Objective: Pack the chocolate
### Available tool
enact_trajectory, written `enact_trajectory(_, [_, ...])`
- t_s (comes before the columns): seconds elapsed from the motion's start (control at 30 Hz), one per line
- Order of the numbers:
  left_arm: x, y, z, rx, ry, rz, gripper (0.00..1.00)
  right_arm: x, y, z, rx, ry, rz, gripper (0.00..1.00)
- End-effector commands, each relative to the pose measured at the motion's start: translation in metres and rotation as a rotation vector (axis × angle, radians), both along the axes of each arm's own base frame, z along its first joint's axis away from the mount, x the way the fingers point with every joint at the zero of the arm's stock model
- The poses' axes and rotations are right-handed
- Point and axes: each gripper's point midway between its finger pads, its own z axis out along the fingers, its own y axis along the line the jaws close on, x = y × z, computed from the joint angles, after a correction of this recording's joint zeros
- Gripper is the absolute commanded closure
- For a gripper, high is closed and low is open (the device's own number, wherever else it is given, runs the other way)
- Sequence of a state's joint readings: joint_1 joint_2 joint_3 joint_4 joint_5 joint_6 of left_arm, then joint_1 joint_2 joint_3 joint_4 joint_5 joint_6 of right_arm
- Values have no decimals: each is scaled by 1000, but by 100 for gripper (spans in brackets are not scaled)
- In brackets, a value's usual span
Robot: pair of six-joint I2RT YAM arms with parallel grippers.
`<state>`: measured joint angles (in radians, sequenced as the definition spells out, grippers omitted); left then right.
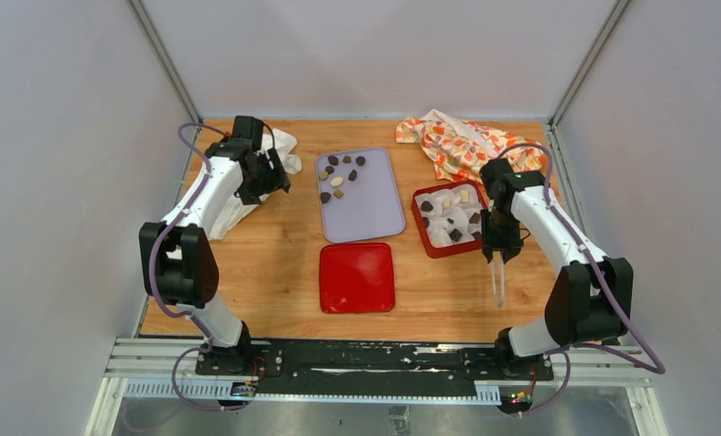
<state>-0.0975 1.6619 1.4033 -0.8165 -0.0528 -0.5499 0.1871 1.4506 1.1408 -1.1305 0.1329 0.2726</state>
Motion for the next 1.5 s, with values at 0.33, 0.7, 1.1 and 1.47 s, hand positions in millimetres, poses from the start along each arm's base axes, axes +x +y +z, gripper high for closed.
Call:
enact_trajectory(0.33, [9, 1, 4, -10, -20, 1, 23, 11, -108, 15, -44, -188, -466, 75])
enact_trajectory(0.7, [4, 3, 11, 2, -40, -5, 23, 31, -117, -38, 56, -158, -573, 69])
enact_trajectory(1.1, [0, 2, 13, -8, -42, -6, 22, 35, -117, -48, 59, -141, -596, 30])
enact_trajectory(1.47, [3, -2, 14, -24, -46, -10, 23, 77, -93, 43, 93, -402, -442, 21])
